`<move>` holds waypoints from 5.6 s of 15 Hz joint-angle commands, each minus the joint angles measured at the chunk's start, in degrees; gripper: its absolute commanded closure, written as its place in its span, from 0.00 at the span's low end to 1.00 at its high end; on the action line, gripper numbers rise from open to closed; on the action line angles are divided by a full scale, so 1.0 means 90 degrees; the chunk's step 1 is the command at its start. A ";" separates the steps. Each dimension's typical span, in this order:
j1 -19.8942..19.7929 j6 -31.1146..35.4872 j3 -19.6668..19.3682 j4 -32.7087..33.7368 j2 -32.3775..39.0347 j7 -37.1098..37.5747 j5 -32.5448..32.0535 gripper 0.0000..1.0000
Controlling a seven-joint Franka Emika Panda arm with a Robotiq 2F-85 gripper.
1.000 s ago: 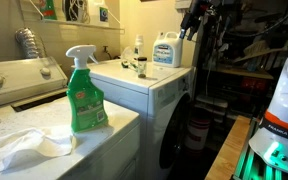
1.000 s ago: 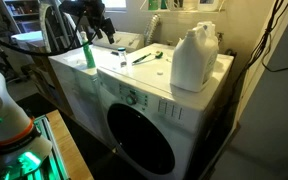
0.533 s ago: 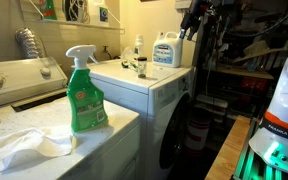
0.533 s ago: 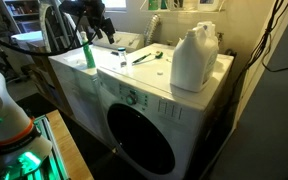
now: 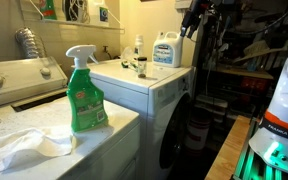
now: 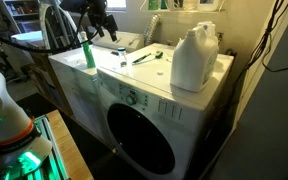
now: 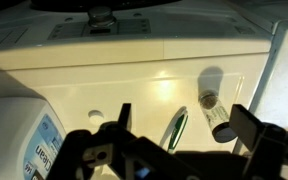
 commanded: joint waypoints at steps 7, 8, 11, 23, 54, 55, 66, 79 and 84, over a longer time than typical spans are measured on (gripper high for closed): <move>-0.0184 -0.0548 -0.1760 0.2727 0.1729 -0.3870 -0.0641 0.00; -0.0198 -0.0425 -0.1817 0.3064 0.2017 -0.4057 -0.0506 0.00; -0.0362 0.0125 -0.1785 0.3974 0.2913 -0.4072 -0.0118 0.00; -0.0936 0.0680 -0.1466 0.4797 0.3828 -0.3674 0.0513 0.00; -0.2221 -0.0964 -0.0133 1.0605 0.8634 -0.3801 0.1134 0.27; -0.2223 -0.0980 -0.0129 1.0645 0.8657 -0.3796 0.1129 0.34; -0.1872 -0.1216 -0.0404 1.0902 0.8565 -0.3525 0.0427 0.54; -0.1593 -0.1099 -0.0774 1.1042 0.8334 -0.3222 -0.0025 0.55; -0.1786 -0.1087 -0.0725 1.1470 0.8101 -0.3209 0.0209 0.54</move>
